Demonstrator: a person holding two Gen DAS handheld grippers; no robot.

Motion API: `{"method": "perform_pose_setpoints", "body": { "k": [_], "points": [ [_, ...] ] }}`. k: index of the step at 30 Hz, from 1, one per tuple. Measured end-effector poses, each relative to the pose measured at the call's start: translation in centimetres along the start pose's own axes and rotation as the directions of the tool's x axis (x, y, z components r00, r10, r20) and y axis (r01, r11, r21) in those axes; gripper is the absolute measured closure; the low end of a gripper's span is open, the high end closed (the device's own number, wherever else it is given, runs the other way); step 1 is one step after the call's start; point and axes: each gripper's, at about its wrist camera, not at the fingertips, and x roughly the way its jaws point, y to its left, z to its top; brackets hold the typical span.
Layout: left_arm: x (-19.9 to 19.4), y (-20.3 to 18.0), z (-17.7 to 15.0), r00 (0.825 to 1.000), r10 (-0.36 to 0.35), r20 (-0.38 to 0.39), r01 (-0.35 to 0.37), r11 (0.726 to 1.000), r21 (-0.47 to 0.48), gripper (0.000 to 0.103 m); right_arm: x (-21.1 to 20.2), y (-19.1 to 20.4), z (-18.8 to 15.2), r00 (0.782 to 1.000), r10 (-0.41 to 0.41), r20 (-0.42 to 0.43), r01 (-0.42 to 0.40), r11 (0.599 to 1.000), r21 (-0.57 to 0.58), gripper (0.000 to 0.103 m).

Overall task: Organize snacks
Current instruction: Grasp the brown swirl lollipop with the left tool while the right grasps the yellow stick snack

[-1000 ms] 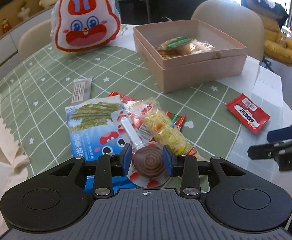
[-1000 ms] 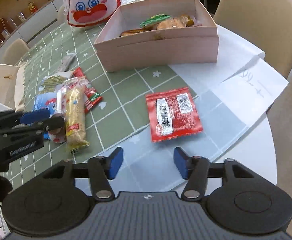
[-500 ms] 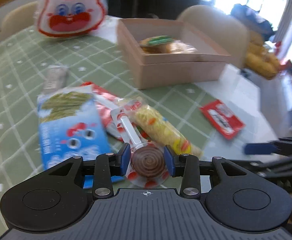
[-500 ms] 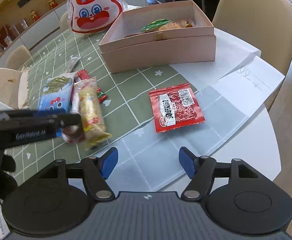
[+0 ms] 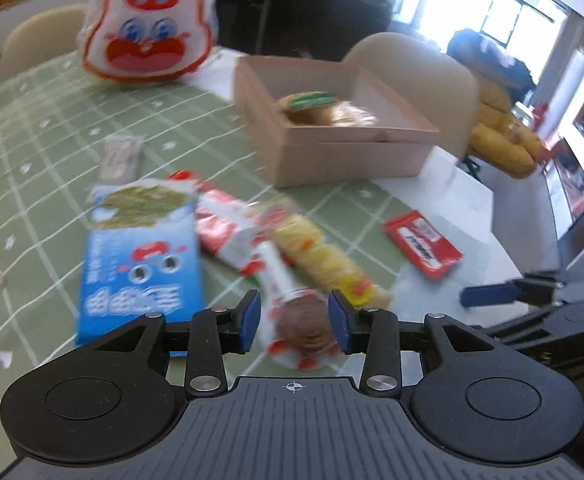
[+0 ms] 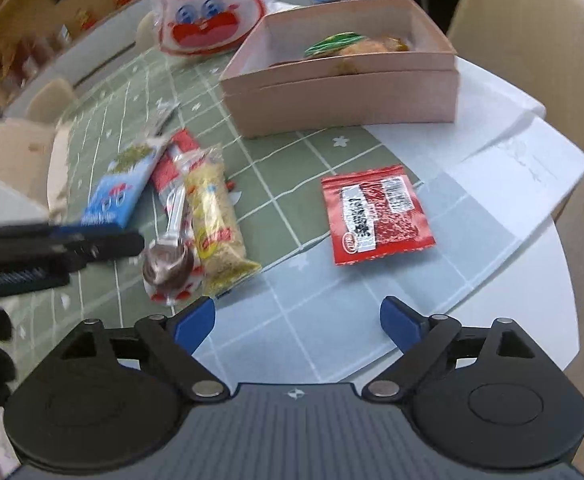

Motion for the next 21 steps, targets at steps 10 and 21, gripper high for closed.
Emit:
{"method": "perform_pose_setpoints", "body": {
  "k": [10,21],
  "points": [
    [2.5,-4.7,-1.8,0.995,0.103,-0.009,-0.098,0.966,0.24,0.042,-3.4,-1.7,0.8,0.99,-0.099,0.101,0.096,0.995,0.037,0.023],
    [3.5,-2.4,-1.2,0.992,0.12,-0.03,-0.116,0.987,0.111,0.043,-3.8,-0.9,0.2,0.992,-0.071,0.1,0.069,0.997,0.025,0.023]
  ]
}}
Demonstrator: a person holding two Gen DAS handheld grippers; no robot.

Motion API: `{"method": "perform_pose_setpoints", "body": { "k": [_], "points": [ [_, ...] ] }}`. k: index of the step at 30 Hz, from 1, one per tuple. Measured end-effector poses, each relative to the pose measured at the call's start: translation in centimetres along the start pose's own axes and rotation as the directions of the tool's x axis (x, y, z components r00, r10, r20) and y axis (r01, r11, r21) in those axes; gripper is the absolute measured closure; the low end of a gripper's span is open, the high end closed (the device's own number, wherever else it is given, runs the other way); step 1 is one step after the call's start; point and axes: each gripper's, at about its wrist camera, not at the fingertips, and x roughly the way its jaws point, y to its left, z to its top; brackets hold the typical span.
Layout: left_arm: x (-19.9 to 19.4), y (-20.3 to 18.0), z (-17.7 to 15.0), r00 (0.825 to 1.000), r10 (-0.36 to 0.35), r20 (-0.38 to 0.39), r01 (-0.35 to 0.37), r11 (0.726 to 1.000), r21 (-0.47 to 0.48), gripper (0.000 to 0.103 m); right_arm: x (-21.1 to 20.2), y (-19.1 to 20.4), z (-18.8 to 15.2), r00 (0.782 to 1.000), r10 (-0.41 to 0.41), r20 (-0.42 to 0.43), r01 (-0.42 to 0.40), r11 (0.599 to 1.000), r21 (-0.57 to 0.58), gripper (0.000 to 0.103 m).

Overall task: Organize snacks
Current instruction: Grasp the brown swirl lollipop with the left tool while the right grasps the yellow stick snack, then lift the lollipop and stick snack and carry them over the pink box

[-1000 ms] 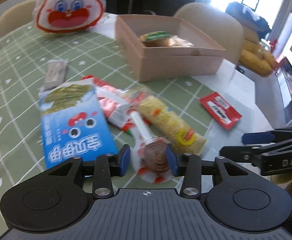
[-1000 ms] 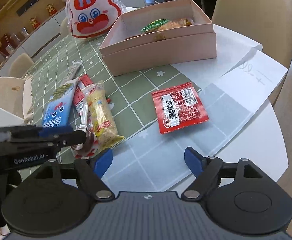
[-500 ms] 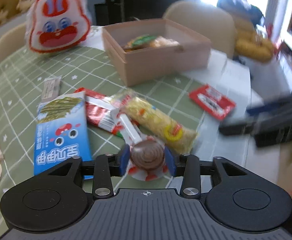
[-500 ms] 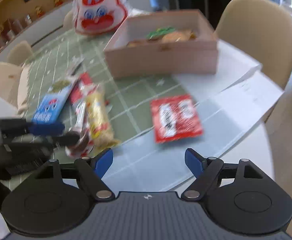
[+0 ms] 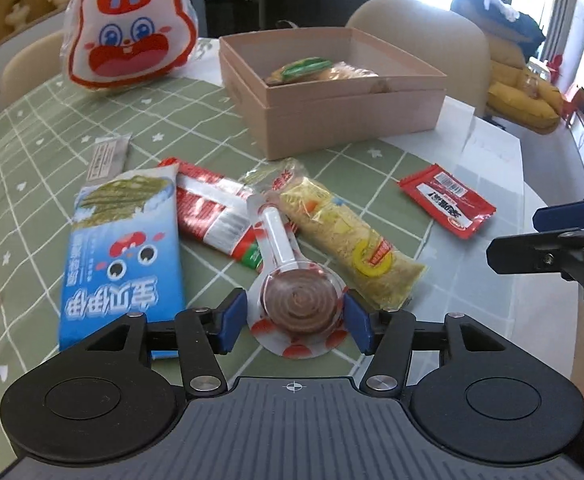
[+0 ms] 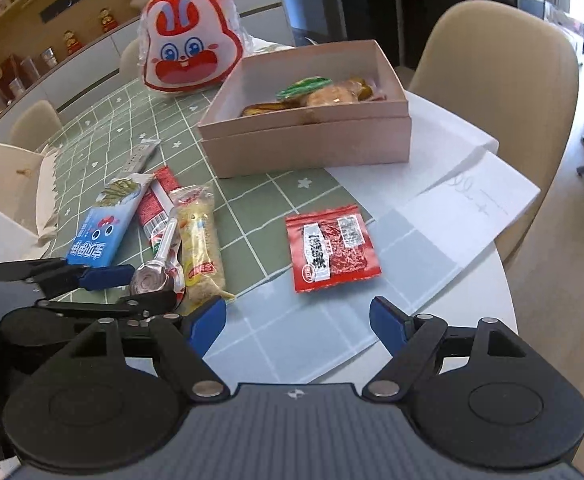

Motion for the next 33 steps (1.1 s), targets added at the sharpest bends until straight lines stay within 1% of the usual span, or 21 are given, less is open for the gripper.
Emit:
{"method": "perform_pose_setpoints", "body": {
  "k": [3,5,8,10,12,15,17,19,20,21,22,24,25,26,27,29,33],
  "points": [
    [0.5,0.4,0.6,1.0,-0.017,0.002,0.017,1.0,-0.023,0.044,-0.2,0.0,0.1,1.0,-0.004,0.011,0.005,1.0,-0.007,0.023],
    [0.8,0.7,0.9,0.999,-0.038,0.004,0.038,0.999,-0.03,0.044,-0.3,0.1,0.2,0.999,-0.024,0.024,0.025,0.999,-0.029,0.023],
    [0.8,0.9,1.1,0.998,-0.062,-0.021,0.061,0.998,-0.025,0.044,-0.1,0.7,0.6,0.995,-0.077,0.062,0.084,0.989,-0.119,0.023],
    [0.4,1.5,0.9,0.995,-0.098,-0.03,0.095,0.993,-0.067,0.044,0.2,1.2,1.2,0.992,-0.097,0.076,0.108,0.981,-0.16,0.023],
    [-0.2,1.9,0.3,0.992,-0.118,-0.037,0.114,0.989,-0.099,0.044,0.4,1.8,2.0,0.995,-0.07,0.072,0.081,0.981,-0.176,0.023],
    [-1.3,2.0,-0.6,0.994,-0.085,-0.068,0.077,0.991,-0.105,0.045,1.0,3.0,3.0,0.998,-0.003,0.057,0.013,0.983,-0.186,0.023],
    [-2.0,2.2,-1.3,0.994,-0.079,-0.081,0.069,0.991,-0.114,0.045,2.0,3.8,3.5,0.999,0.042,0.02,-0.038,0.985,-0.167,0.023],
    [-2.3,2.2,-1.8,0.994,-0.068,-0.086,0.058,0.992,-0.114,0.044,3.2,4.5,3.8,0.997,0.076,-0.013,-0.077,0.985,-0.155,0.027],
    [-2.5,2.1,-1.9,0.994,-0.061,-0.086,0.051,0.993,-0.11,0.044,4.0,4.9,4.0,0.996,0.082,-0.031,-0.086,0.984,-0.154,0.032],
    [-2.5,1.9,-1.9,0.995,-0.054,-0.086,0.045,0.994,-0.103,0.044,4.8,5.3,4.1,0.996,0.08,-0.046,-0.086,0.984,-0.155,0.04],
    [-2.4,1.8,-1.9,0.995,-0.046,-0.087,0.038,0.994,-0.098,0.044,5.6,5.6,4.2,0.995,0.072,-0.065,-0.081,0.984,-0.159,0.044],
    [-2.4,1.4,-1.9,0.995,-0.028,-0.092,0.02,0.996,-0.082,0.044,7.1,6.2,4.1,0.993,0.053,-0.101,-0.071,0.98,-0.184,0.057],
    [-2.4,1.2,-1.9,0.995,-0.019,-0.094,0.012,0.998,-0.069,0.044,7.5,6.5,3.9,0.993,0.037,-0.112,-0.06,0.976,-0.211,0.059],
    [-2.3,0.9,-1.9,0.995,-0.009,-0.095,0.004,0.998,-0.055,0.044,7.5,6.9,3.6,0.995,0.023,-0.096,-0.047,0.966,-0.253,0.073],
    [-2.3,0.8,-1.9,0.996,-0.001,-0.094,-0.003,0.999,-0.045,0.044,7.4,7.4,3.4,0.995,0.008,-0.1,-0.037,0.955,-0.296,0.073],
    [-2.3,0.6,-2.0,0.996,0.007,-0.09,-0.011,0.999,-0.04,0.044,6.7,7.7,3.0,0.994,0.003,-0.113,-0.04,0.946,-0.323,0.073],
    [-2.4,0.7,-2.2,0.996,0.008,-0.084,-0.012,0.999,-0.042,0.043,4.4,6.5,2.5,0.987,0.071,-0.141,-0.11,0.951,-0.288,0.073]
  ]
}}
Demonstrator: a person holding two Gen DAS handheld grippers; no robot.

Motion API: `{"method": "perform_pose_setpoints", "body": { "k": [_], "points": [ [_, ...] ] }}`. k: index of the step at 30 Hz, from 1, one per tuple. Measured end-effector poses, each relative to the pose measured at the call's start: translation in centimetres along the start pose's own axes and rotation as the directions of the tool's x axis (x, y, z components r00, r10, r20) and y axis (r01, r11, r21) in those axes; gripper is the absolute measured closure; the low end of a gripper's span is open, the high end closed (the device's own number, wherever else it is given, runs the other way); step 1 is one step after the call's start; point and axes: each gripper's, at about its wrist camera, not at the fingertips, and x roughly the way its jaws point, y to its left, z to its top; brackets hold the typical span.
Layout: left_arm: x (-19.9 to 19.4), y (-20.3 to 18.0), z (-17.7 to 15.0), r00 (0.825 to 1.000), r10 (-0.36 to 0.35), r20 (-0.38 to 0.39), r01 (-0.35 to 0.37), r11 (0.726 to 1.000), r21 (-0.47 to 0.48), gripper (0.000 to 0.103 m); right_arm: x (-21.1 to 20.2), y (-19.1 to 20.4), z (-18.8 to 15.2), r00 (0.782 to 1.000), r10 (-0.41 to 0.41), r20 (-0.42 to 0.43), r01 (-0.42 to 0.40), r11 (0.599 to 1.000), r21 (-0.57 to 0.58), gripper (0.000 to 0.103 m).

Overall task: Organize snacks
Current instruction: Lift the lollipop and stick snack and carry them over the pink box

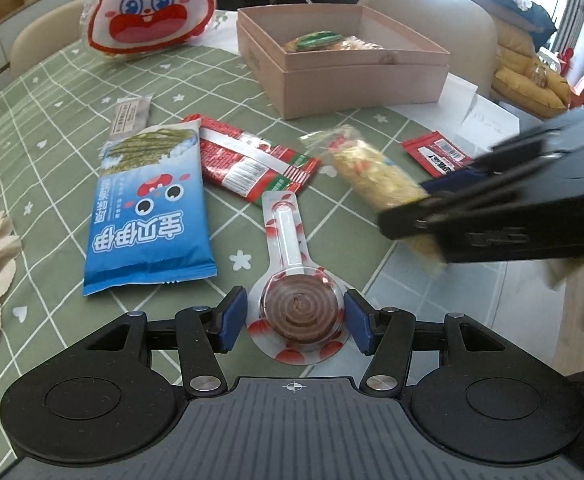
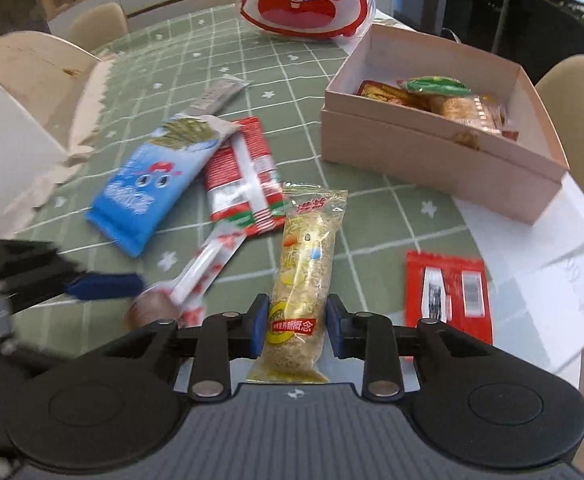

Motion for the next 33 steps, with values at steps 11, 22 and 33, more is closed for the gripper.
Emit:
{"method": "perform_pose_setpoints", "body": {
  "k": [11,22,33],
  "points": [
    [-0.2,0.1,-0.1,1.0,-0.004,0.01,0.005,1.0,-0.002,0.045,-5.7,-2.8,-1.6,0.997,0.015,0.079,-0.026,0.99,0.139,0.073],
    [-10.2,-0.3,10.5,0.92,-0.101,0.378,0.13,0.99,-0.053,0.045,-16.3,-5.9,2.7,0.929,-0.044,0.366,0.013,0.996,0.087,0.073],
    [-17.8,-1.6,25.5,0.822,-0.208,0.53,0.19,0.978,0.088,0.045,-25.0,-10.2,12.4,0.812,-0.134,0.569,0.073,0.989,0.13,0.073]
  ]
}}
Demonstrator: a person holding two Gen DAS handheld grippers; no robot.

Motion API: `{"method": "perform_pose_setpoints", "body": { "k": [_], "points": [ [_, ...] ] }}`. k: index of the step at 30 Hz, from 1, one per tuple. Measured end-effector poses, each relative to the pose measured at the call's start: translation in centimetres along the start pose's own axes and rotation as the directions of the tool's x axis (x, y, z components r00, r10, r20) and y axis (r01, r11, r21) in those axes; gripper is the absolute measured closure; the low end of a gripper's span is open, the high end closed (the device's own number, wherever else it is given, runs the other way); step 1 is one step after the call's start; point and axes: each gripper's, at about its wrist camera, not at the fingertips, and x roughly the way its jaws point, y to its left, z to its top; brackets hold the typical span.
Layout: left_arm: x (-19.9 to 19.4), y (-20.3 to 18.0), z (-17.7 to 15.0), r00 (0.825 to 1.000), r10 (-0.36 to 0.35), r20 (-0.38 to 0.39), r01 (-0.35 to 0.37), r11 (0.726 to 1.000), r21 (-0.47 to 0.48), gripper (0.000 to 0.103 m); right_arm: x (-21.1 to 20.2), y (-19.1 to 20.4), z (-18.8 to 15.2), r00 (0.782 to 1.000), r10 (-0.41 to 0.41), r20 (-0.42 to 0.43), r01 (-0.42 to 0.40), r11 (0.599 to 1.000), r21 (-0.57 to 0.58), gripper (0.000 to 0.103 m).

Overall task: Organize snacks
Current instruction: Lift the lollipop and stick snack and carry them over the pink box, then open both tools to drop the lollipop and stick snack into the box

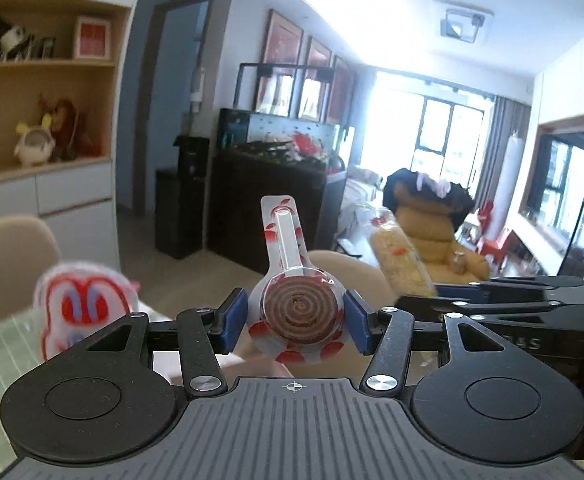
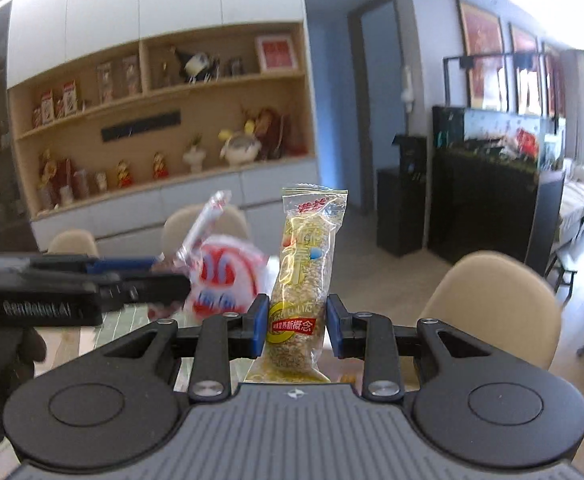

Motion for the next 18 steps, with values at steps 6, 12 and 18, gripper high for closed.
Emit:
{"method": "perform_pose_setpoints", "body": {
  "k": [6,12,18],
  "points": [
    [9.6,3.0,-3.7,0.972,-0.003,-0.235,-0.012,0.998,-0.064,0.045,3.3,-2.3,1.0,0.998,-0.031,-0.058,0.035,0.996,0.077,0.073],
    [19.1,7.4,-12.7,0.92,-0.09,-0.382,-0.007,0.97,-0.244,0.045,8.9,-2.7,-2.2,0.982,-0.047,-0.184,0.057,0.997,0.048,0.073],
    [23.5,10.0,-17.5,0.892,-0.03,-0.451,-0.087,0.968,-0.236,0.052,14.6,-2.1,-4.6,0.956,-0.019,-0.294,0.037,0.998,0.058,0.073]
  ]
}}
